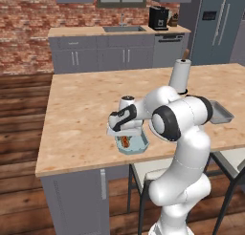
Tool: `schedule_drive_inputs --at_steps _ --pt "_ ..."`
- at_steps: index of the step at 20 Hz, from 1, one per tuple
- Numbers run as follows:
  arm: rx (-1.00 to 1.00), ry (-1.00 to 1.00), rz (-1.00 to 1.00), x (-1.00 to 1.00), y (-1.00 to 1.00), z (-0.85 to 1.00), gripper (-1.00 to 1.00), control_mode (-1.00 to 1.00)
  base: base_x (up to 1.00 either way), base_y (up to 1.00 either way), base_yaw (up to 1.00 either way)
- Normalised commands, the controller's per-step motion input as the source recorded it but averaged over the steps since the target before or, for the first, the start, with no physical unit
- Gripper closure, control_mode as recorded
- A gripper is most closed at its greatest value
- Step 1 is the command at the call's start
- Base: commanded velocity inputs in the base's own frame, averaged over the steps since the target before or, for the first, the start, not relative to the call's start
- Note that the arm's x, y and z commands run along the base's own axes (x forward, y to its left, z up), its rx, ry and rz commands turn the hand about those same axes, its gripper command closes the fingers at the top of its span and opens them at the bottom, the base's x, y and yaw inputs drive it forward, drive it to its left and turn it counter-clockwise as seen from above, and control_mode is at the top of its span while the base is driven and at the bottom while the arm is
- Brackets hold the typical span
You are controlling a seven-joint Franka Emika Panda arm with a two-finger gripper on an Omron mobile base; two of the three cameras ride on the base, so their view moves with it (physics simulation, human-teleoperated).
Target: Place one cooked food and one vegetable from the large plate to each tupperware container.
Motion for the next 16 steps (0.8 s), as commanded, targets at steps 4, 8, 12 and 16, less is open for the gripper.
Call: schedule_drive_inputs --at_steps 4,8,12,16 --pt "0.00 0.01 0.00 0.00 0.00 0.00 -1.00 -1.00 0.00 0.00 0.00" --pt "0.00 0.00 0.00 -0.01 -0.01 0.14 -1.00 -1.00 0.00 0.00 0.00" --pt "0.00 -0.03 0.00 -0.13 0.00 0.65 -1.00 -1.00 0.00 0.00 0.00" --pt "-0.01 0.00 -0.03 -0.17 -0.08 0.75 -1.00 -1.00 0.00 0.00 0.00"
